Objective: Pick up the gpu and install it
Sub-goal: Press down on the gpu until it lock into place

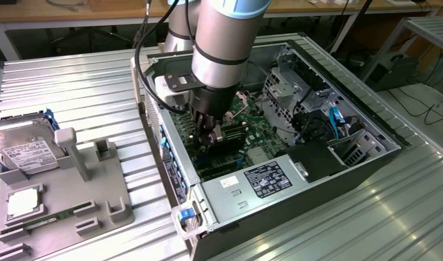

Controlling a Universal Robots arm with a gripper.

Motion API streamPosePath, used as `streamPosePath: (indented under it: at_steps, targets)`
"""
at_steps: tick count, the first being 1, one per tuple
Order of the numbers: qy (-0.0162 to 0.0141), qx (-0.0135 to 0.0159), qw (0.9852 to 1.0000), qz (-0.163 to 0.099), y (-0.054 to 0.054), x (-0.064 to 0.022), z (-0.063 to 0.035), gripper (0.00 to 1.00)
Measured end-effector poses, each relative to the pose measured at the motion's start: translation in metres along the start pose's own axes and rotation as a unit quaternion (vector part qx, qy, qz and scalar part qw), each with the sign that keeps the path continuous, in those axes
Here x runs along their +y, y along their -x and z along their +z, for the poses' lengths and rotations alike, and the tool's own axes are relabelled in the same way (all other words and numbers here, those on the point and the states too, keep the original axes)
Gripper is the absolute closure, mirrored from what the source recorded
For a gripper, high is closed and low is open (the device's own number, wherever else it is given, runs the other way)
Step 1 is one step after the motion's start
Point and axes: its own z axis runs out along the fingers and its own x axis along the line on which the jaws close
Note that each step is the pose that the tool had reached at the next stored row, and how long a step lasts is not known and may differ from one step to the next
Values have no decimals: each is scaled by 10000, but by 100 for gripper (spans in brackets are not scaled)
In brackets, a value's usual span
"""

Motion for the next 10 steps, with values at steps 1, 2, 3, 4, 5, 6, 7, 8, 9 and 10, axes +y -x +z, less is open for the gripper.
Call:
streamPosePath:
  at_steps: [1,2,3,4,5,6,7,8,9,10]
  targets:
    - [0,0,10000,0,0,0,0,89]
    - [0,0,10000,0,0,0,-1,89]
    - [-2,-4,10000,0,2,1,-28,89]
    - [-1,-1,10000,0,6,3,-88,89]
    - [-1,0,10000,0,6,4,-104,89]
    - [-1,1,10000,0,6,4,-105,89]
    - [-1,1,10000,0,6,5,-105,89]
    - [1,5,10000,1,15,15,-106,89]
    - [-3,8,10000,1,27,35,-102,89]
    - [-6,8,10000,1,36,61,-98,89]
